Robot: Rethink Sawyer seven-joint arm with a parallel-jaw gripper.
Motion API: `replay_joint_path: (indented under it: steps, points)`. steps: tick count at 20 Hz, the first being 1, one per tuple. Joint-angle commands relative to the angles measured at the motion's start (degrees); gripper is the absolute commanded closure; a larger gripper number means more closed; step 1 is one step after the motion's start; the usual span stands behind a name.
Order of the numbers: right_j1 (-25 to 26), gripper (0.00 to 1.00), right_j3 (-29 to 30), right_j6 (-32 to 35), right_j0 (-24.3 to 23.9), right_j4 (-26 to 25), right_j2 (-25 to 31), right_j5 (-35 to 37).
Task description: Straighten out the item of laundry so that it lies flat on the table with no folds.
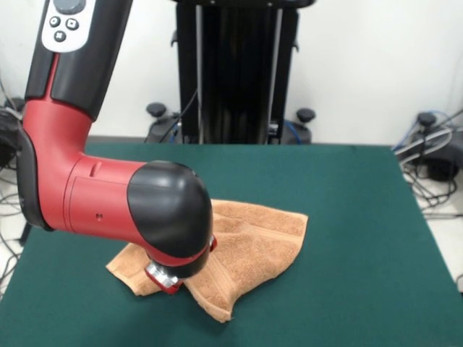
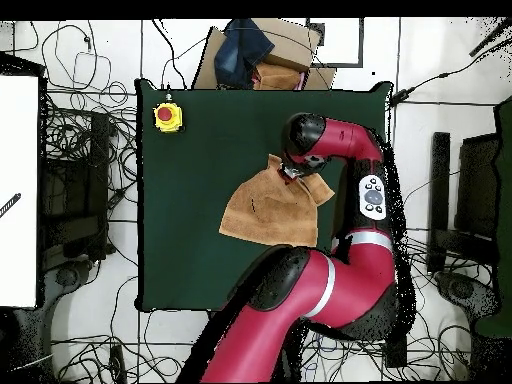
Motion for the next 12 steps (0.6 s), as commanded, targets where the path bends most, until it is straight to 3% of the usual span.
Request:
replay_joint_path:
  steps: [1,12]
  points:
    - [0.2,0.00,8.1,15.7,0.4,2.2,-0.5,-7.1]
    - [-0.5,0.00,9.5,15.6,0.5,3.0,-1.4,-8.3]
